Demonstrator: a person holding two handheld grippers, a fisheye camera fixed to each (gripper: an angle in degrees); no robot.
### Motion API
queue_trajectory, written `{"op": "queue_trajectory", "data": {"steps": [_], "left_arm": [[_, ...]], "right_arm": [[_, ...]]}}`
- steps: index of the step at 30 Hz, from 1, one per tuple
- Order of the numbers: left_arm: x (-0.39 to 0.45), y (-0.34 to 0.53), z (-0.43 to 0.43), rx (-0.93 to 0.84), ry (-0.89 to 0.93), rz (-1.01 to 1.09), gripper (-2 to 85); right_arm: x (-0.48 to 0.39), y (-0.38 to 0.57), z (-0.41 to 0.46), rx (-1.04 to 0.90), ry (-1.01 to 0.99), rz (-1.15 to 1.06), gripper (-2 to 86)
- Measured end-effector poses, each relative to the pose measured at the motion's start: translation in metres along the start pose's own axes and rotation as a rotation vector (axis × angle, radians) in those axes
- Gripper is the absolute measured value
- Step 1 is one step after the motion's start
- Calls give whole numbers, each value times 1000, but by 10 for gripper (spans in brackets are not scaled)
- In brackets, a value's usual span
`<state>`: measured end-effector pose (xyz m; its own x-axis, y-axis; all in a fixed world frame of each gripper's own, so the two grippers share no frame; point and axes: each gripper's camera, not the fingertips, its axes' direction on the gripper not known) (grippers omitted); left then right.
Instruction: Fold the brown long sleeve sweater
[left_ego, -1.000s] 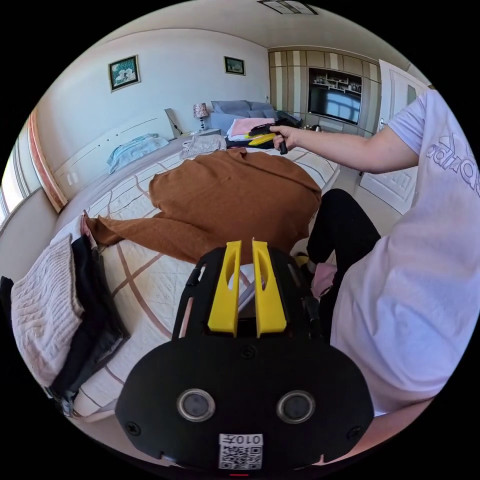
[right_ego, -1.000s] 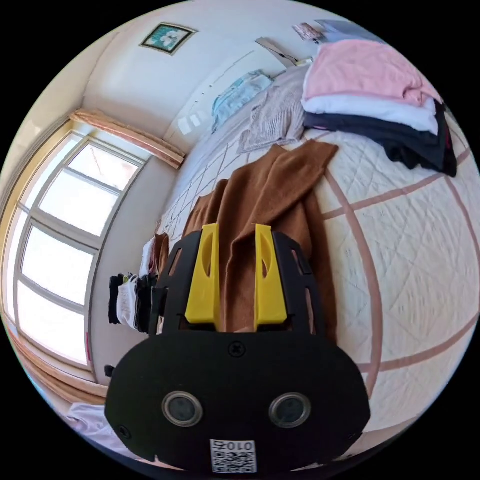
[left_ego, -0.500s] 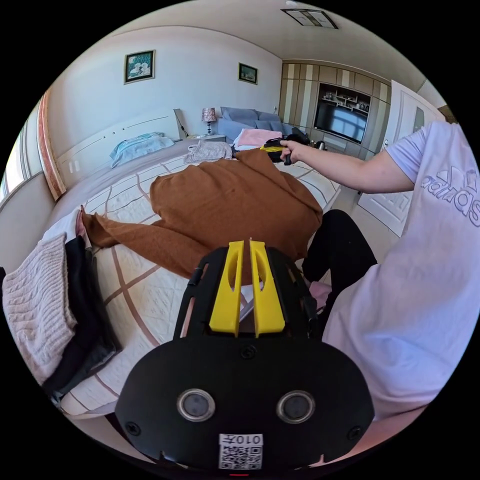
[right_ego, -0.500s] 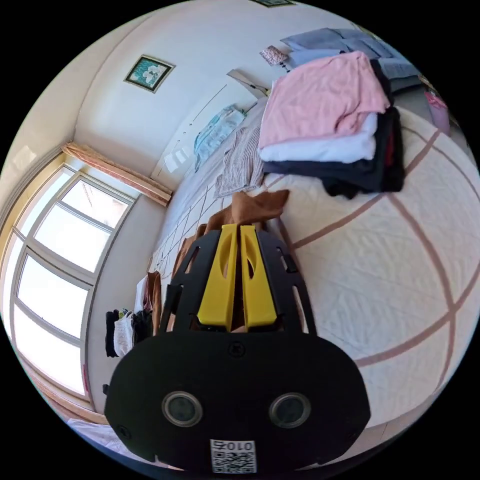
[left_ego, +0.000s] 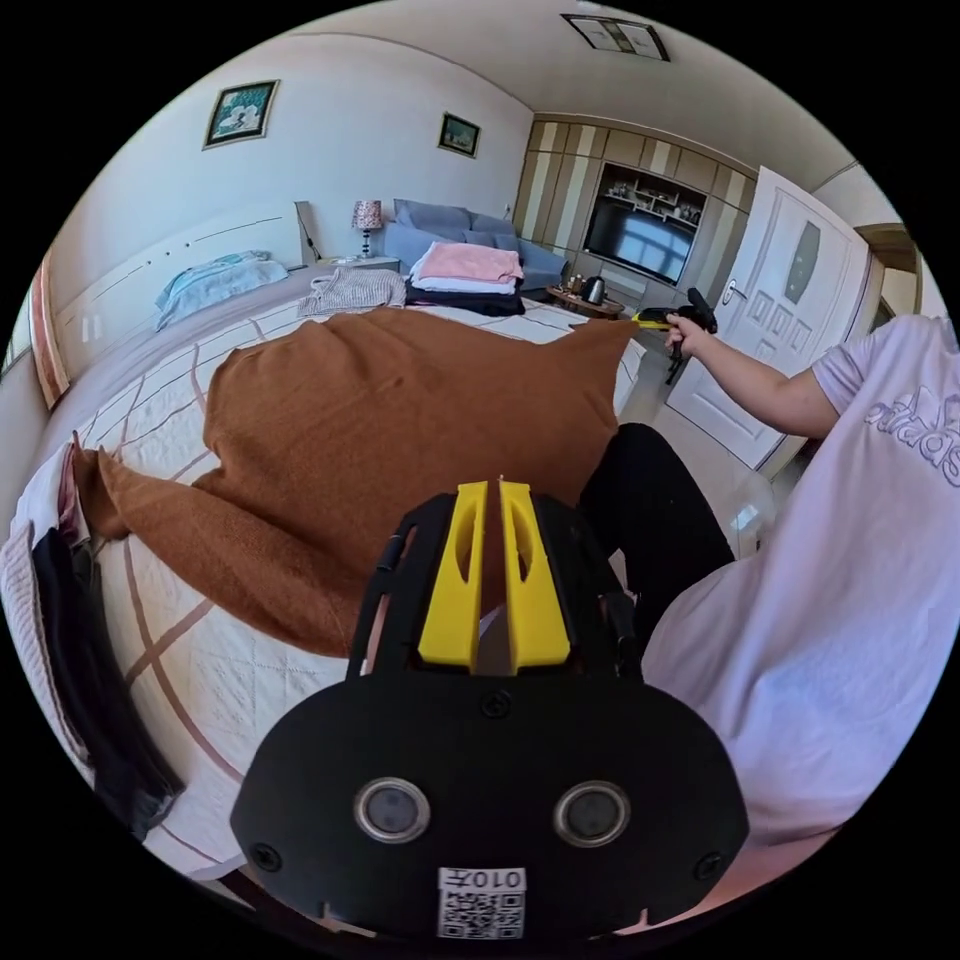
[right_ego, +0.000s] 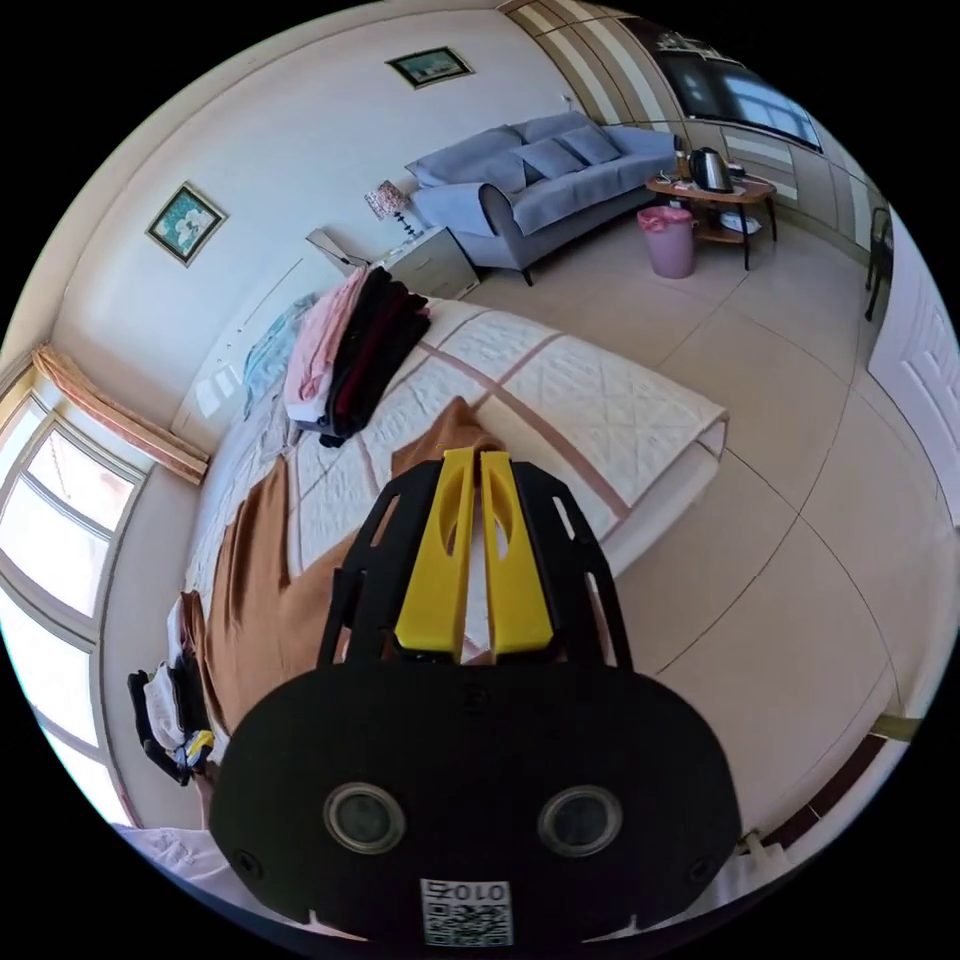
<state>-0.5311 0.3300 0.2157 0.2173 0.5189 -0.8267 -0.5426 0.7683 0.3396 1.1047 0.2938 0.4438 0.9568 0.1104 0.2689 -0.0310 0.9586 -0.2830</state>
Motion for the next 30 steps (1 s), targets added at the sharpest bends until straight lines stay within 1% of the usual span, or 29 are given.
{"op": "queue_trajectory", "data": {"steps": [2, 3, 5, 6, 7, 8, 11, 12, 14, 16, 17, 20, 22, 23, 24, 27, 30], "left_arm": [[-5, -1, 6, -30, -51, -42, 16], [-10, -1, 10, -49, -67, -77, 19], [-17, -1, 12, -48, -58, -118, 22], [-19, -2, 9, -29, -55, -136, 25], [-20, -1, 7, -19, -58, -143, 27], [-23, 0, 4, -9, -69, -162, 30], [-39, 3, -3, -11, -106, -245, 40], [-43, 4, -7, 0, -128, -267, 45], [-49, 4, -12, 17, -146, -290, 52], [-54, 2, -13, 13, -164, -305, 61], [-59, -2, -12, -6, -201, -314, 68], [-81, -20, -12, -75, -340, -361, 91], [-101, -38, -12, -114, -404, -396, 106], [-118, -52, -12, -124, -438, -419, 115], [-136, -68, -12, -125, -471, -438, 125], [-190, -111, -3, -147, -551, -499, 142], [-249, -156, 17, -208, -576, -571, 150]], "right_arm": [[12, 3, 10, -46, 26, 14, 35], [20, 7, 15, -75, 22, 56, 35], [26, 17, 6, -2, -65, 98, 34], [25, 25, -3, 72, -111, 88, 34], [23, 32, -7, 101, -102, 82, 34], [23, 35, -5, 95, -88, 91, 34], [42, 47, 19, -42, -107, 208, 36], [47, 54, 24, -38, -165, 215, 38], [49, 62, 19, -21, -184, 203, 41], [45, 69, 9, -10, -155, 166, 56], [45, 71, 6, 4, -150, 164, 60], [50, 88, -23, 127, -130, 194, 68], [48, 104, -53, 230, -23, 256, 68], [44, 108, -60, 269, 9, 251, 68], [34, 114, -71, 323, 66, 233, 69], [-3, 120, -88, 298, 134, 143, 70], [-51, 142, -106, 346, 98, 32, 68]]}}
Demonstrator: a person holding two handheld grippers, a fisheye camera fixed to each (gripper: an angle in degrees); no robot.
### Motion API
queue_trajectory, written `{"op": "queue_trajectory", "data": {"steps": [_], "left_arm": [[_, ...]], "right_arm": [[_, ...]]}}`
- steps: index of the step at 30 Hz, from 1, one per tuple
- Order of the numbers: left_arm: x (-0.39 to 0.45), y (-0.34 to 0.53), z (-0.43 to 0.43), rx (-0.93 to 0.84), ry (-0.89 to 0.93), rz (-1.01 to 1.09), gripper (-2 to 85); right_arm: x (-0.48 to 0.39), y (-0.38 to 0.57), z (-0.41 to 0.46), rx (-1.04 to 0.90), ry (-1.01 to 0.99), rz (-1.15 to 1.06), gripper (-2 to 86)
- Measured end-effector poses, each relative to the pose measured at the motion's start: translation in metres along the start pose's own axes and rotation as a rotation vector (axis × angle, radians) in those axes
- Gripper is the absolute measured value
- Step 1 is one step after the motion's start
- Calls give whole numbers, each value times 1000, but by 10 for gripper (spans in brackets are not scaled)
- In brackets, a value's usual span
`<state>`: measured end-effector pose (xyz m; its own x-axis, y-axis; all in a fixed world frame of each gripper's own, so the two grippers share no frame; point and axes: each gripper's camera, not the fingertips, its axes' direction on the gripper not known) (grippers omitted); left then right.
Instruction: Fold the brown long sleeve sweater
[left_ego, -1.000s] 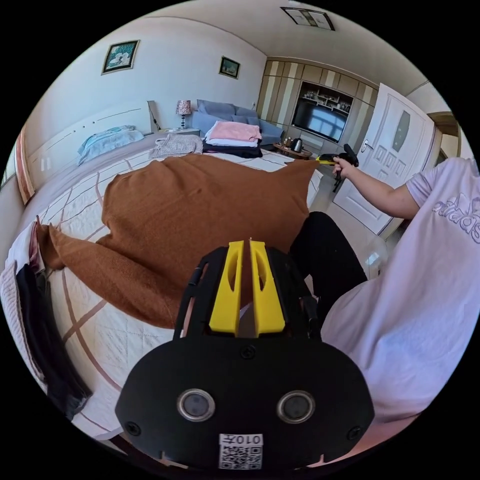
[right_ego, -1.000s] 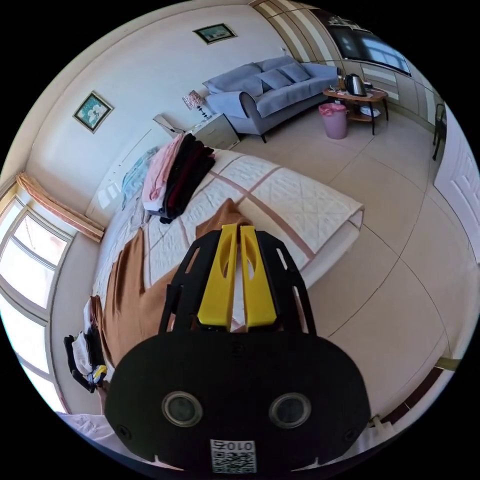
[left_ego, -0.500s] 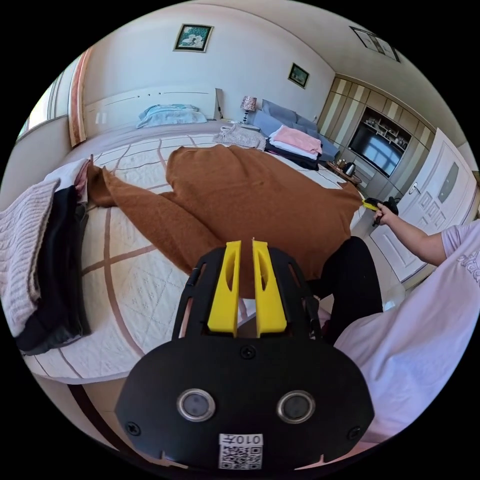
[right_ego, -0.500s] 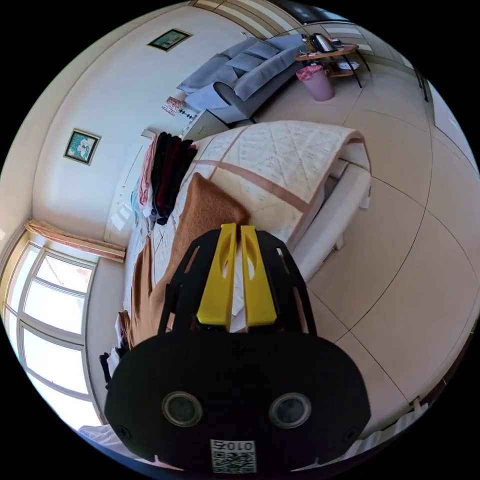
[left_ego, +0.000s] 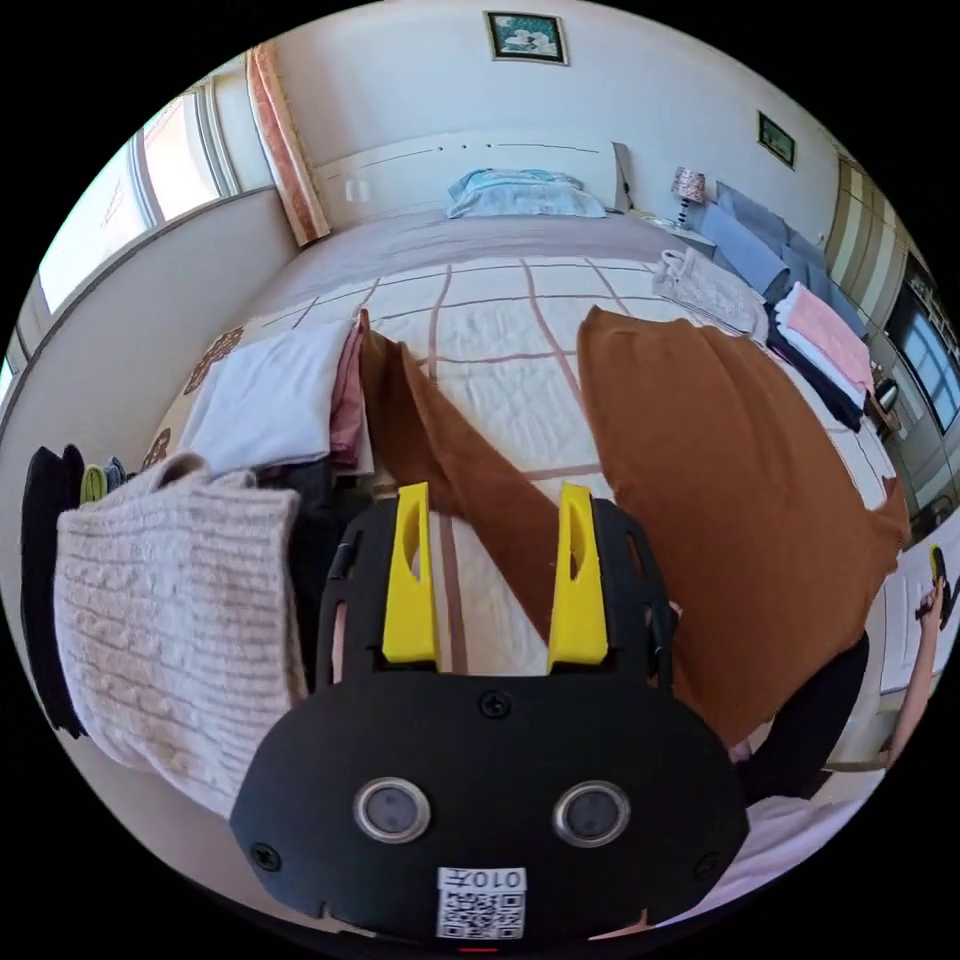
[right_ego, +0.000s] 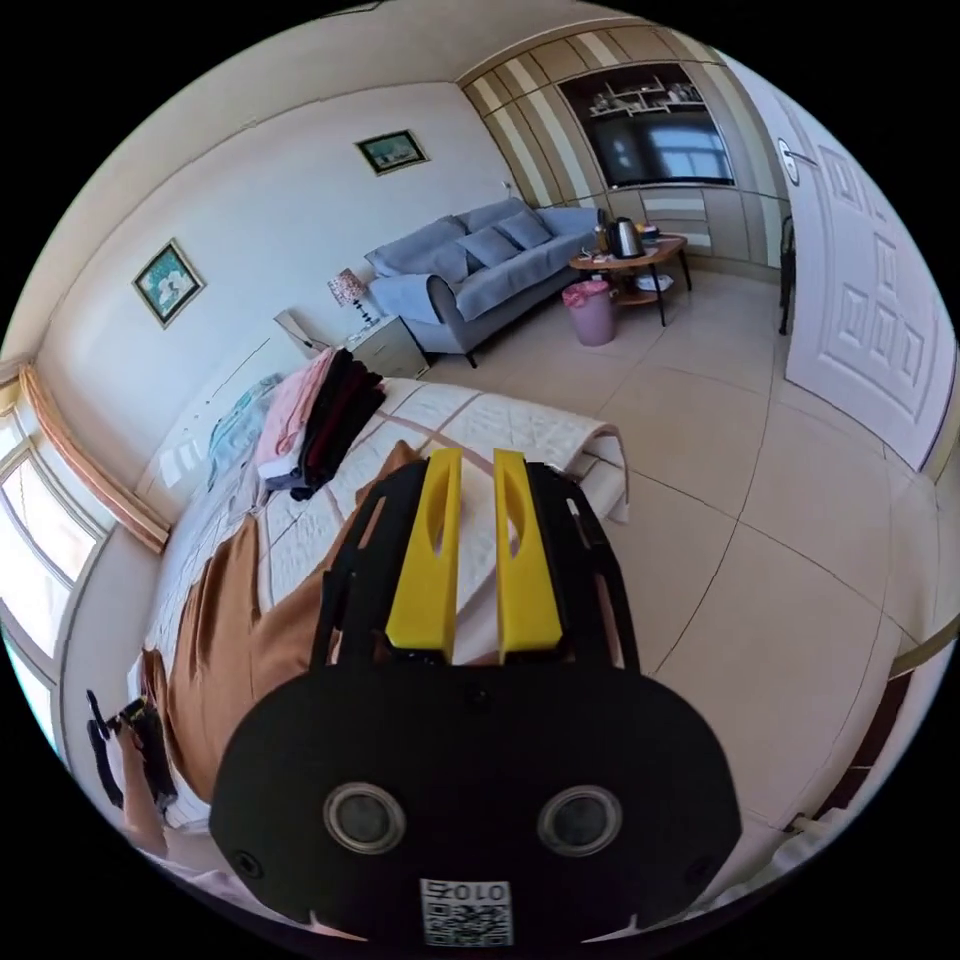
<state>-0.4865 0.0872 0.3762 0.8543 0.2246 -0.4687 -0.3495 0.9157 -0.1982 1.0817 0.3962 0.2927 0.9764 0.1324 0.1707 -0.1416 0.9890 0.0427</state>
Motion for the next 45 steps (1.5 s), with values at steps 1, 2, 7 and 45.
{"op": "queue_trajectory", "data": {"steps": [1, 2, 7, 45], "left_arm": [[-2, -13, 6, -11, 4, -12, 150], [-5, -35, 20, -49, -8, -49, 150], [-8, -84, 88, -277, 28, -135, 129], [34, -207, 36, -635, 295, 685, 96]], "right_arm": [[-19, 11, -12, 28, -25, -44, 68], [-29, 17, -17, 37, -37, -66, 68], [-95, 73, -39, 52, -130, -169, 65], [-563, 45, 237, -308, -409, -975, 70]]}}
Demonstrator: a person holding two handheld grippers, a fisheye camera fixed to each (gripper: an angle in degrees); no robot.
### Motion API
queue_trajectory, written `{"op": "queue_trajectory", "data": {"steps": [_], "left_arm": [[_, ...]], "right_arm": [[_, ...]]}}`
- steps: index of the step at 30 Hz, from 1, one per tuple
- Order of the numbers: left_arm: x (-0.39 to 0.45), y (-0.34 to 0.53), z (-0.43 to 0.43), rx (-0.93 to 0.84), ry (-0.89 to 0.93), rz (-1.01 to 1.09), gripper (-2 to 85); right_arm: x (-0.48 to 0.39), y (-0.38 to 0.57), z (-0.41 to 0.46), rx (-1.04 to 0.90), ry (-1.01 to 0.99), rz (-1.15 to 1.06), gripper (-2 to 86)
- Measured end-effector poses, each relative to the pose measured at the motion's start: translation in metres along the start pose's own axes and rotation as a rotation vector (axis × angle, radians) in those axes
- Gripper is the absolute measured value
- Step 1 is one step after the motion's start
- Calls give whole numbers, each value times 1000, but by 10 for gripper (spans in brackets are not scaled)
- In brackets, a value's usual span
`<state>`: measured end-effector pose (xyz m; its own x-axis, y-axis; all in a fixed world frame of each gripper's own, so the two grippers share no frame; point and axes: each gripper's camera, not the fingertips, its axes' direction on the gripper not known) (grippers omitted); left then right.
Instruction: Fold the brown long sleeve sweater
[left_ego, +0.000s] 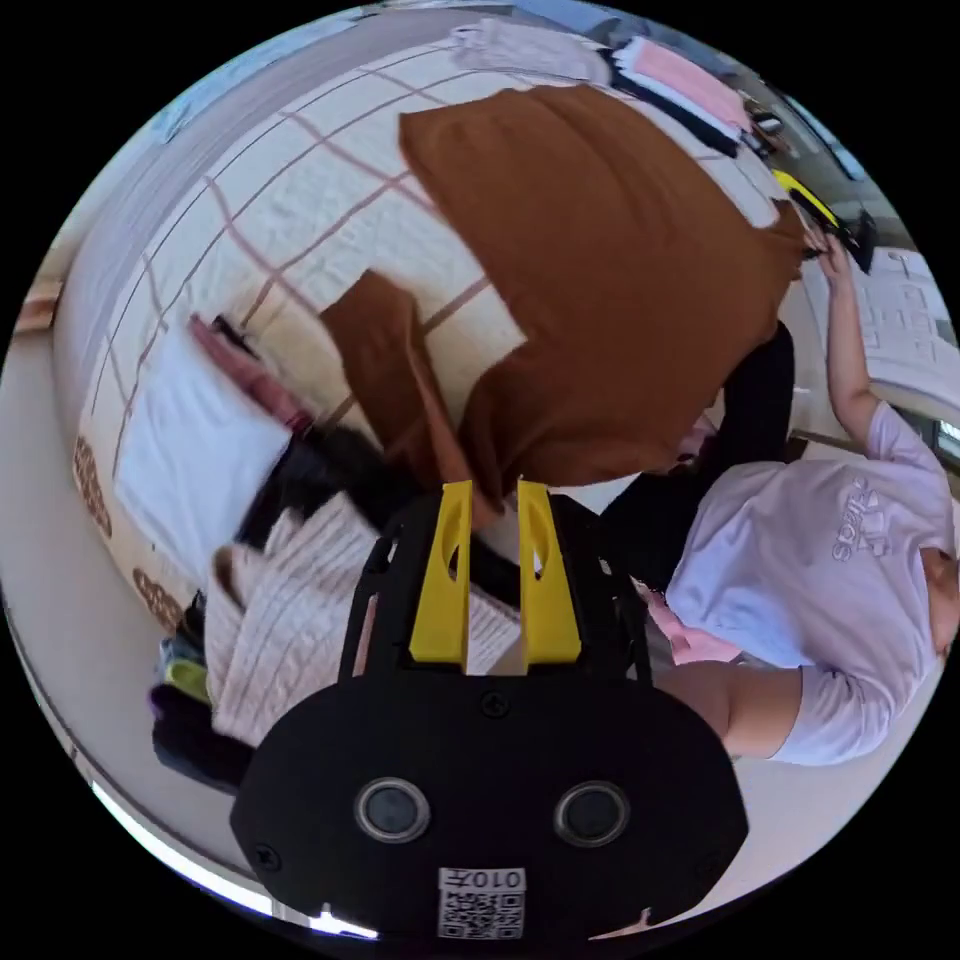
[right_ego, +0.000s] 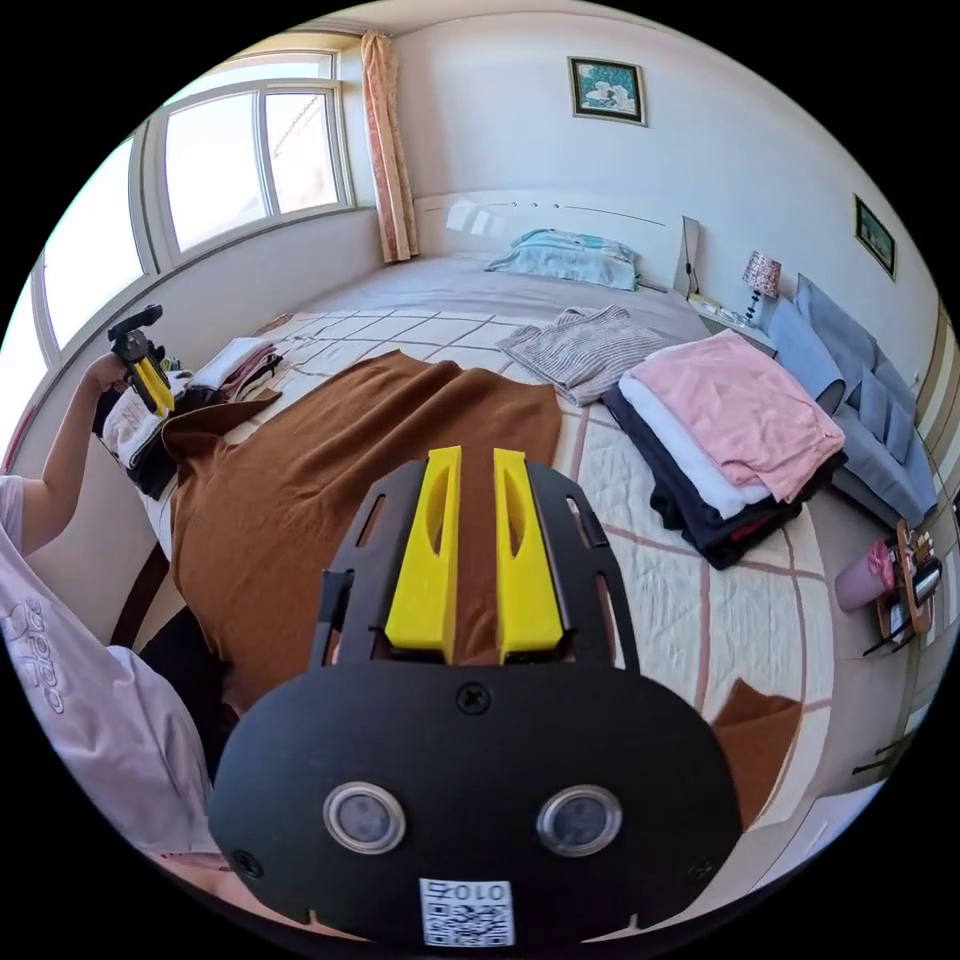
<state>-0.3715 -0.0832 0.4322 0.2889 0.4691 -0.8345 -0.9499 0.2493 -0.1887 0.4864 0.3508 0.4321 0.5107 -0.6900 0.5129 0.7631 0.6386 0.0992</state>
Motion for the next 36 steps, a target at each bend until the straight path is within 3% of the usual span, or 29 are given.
{"op": "queue_trajectory", "data": {"steps": [5, 11, 14, 18, 20, 21, 25, 30, 33, 36], "left_arm": [[-64, -81, -24, 335, 108, -126, 106], [-129, -199, 1, 571, 117, -359, 131], [-140, -237, 13, 542, 28, -429, 139], [-148, -271, 37, 485, 185, -372, 139], [-145, -273, 40, 436, 55, -405, 136], [-141, -266, 35, 474, -53, -445, 134], [-131, -238, 21, 701, -153, -471, 132], [-135, -260, 52, 518, -106, -389, 116], [-123, -262, 54, 520, -143, -356, 61], [-92, -262, 40, 579, -138, -136, 16]], "right_arm": [[34, -85, 98, -26, 5, 31, 79], [113, -171, 234, -234, 8, 189, 82], [139, -186, 277, -301, -22, 244, 80], [127, -190, 311, -329, -150, 168, 78], [114, -189, 317, -338, -64, 99, 77], [109, -189, 316, -328, -36, 72, 78], [113, -196, 309, -309, 9, 78, 94], [121, -194, 329, -358, -8, 125, 85], [115, -192, 324, -347, -18, 110, 39], [101, -196, 309, -370, -63, -14, 26]]}}
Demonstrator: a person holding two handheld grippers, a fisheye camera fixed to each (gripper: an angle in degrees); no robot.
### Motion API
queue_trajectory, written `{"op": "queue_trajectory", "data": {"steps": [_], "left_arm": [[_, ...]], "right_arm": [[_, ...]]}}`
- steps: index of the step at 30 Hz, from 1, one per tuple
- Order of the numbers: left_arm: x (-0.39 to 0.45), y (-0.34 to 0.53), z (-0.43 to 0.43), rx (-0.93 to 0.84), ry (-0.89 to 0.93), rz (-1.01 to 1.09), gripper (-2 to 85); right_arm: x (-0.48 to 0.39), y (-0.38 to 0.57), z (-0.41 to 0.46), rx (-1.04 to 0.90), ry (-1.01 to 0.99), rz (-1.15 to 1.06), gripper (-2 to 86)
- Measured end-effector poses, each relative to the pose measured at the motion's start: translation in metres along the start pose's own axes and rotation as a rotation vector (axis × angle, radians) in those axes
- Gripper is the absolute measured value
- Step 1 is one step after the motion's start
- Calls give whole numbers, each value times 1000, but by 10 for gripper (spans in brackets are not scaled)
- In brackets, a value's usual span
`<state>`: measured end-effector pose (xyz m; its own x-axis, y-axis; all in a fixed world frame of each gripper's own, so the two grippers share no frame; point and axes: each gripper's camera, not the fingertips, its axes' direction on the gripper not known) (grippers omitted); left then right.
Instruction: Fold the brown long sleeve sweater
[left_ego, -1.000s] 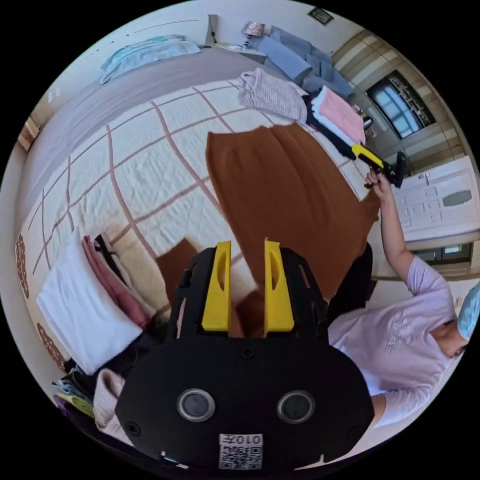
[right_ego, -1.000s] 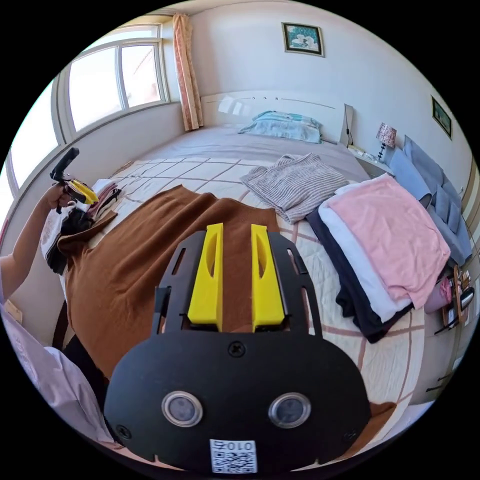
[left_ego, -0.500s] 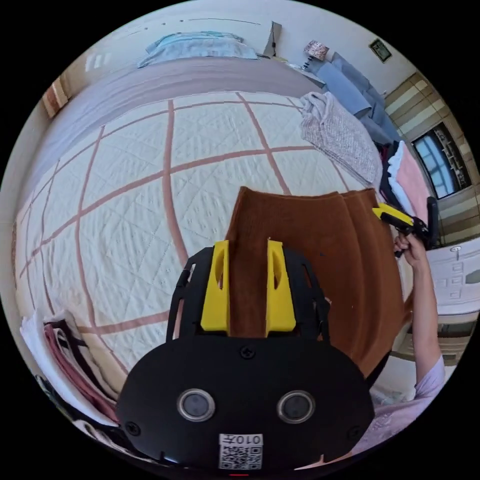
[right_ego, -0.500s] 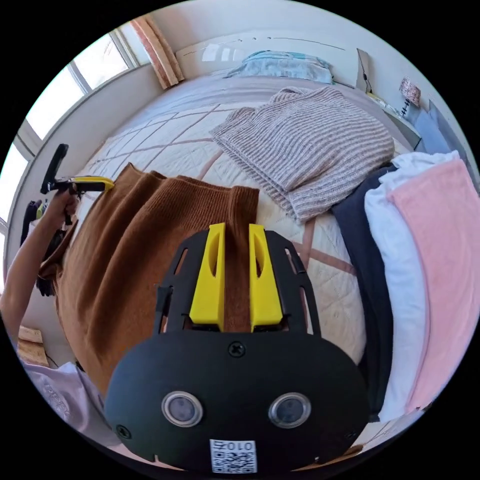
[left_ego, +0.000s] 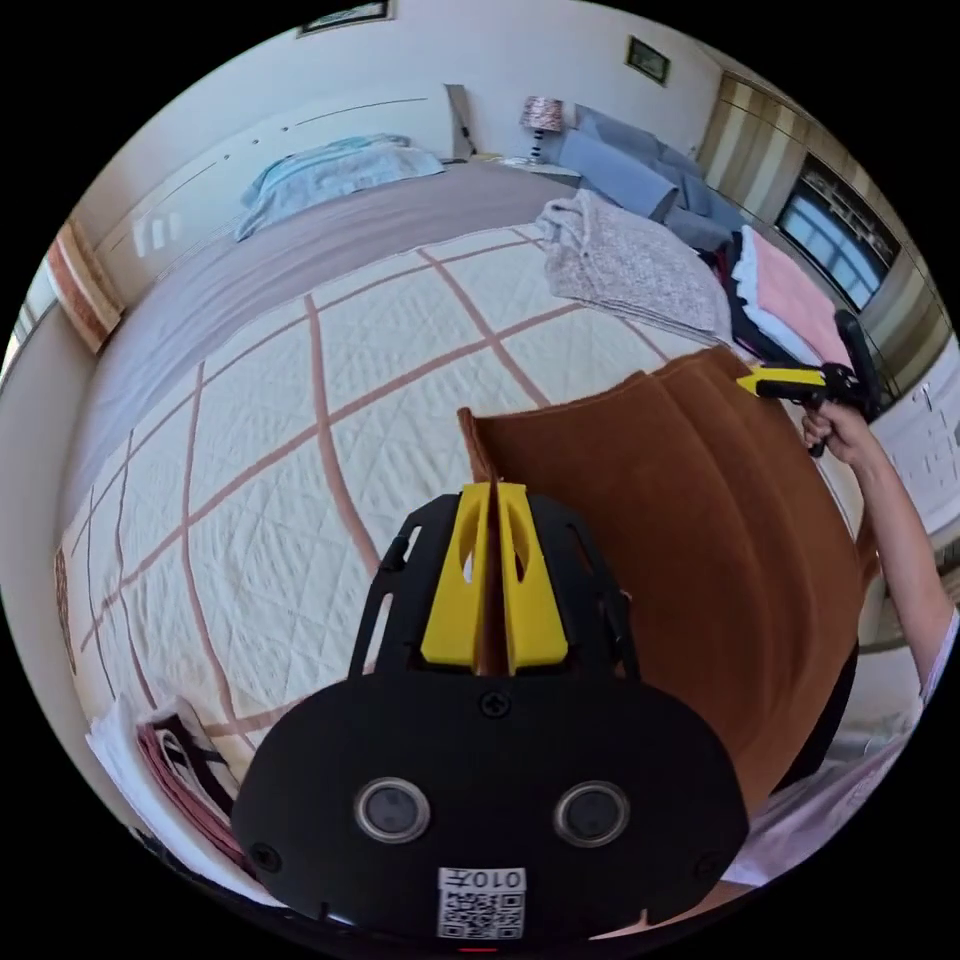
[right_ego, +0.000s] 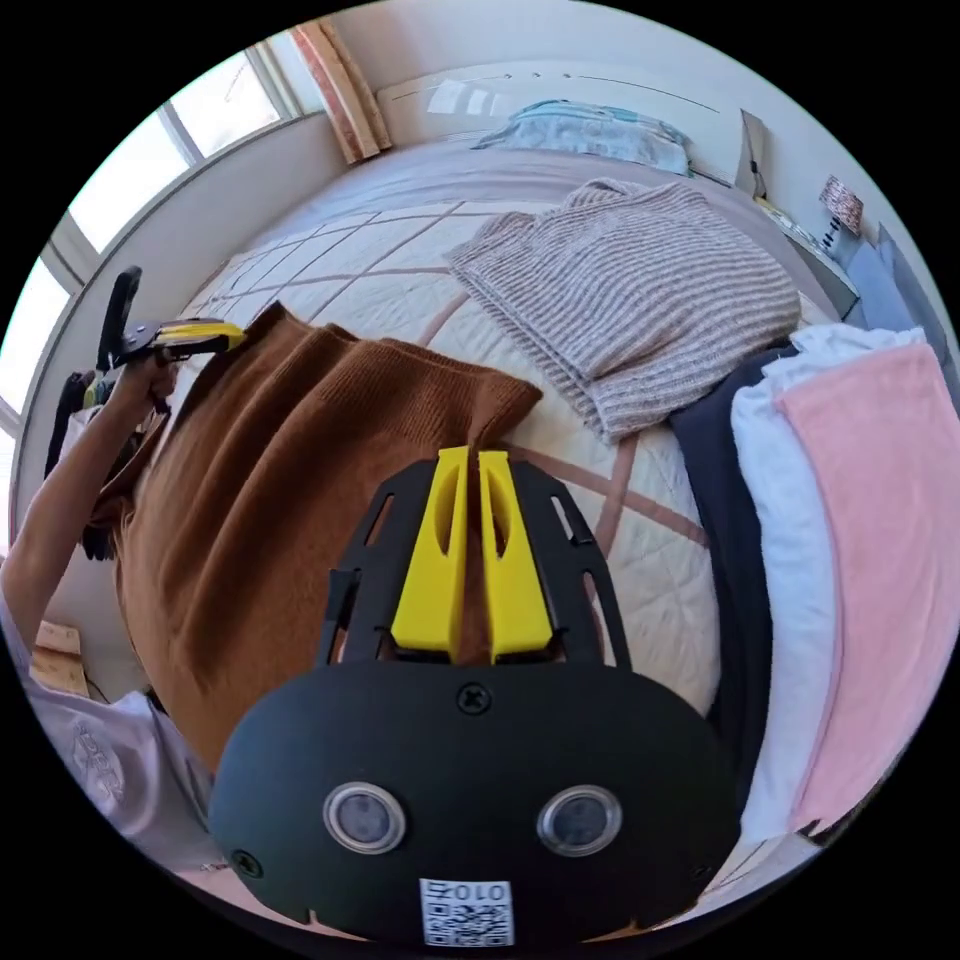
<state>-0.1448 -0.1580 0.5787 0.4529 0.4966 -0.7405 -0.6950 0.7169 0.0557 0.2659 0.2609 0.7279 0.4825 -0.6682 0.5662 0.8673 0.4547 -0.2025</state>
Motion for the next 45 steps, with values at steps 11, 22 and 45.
{"op": "queue_trajectory", "data": {"steps": [11, 22, 45], "left_arm": [[-19, 4, -16, 2, -320, -229, -1], [-2, 41, -11, -5, -281, -262, 17], [148, 420, -169, 294, 185, -311, -2]], "right_arm": [[18, 12, -6, 4, 399, 92, 27], [36, 119, -125, 202, 295, 167, 52], [0, 555, -271, 388, 89, 423, 98]]}}
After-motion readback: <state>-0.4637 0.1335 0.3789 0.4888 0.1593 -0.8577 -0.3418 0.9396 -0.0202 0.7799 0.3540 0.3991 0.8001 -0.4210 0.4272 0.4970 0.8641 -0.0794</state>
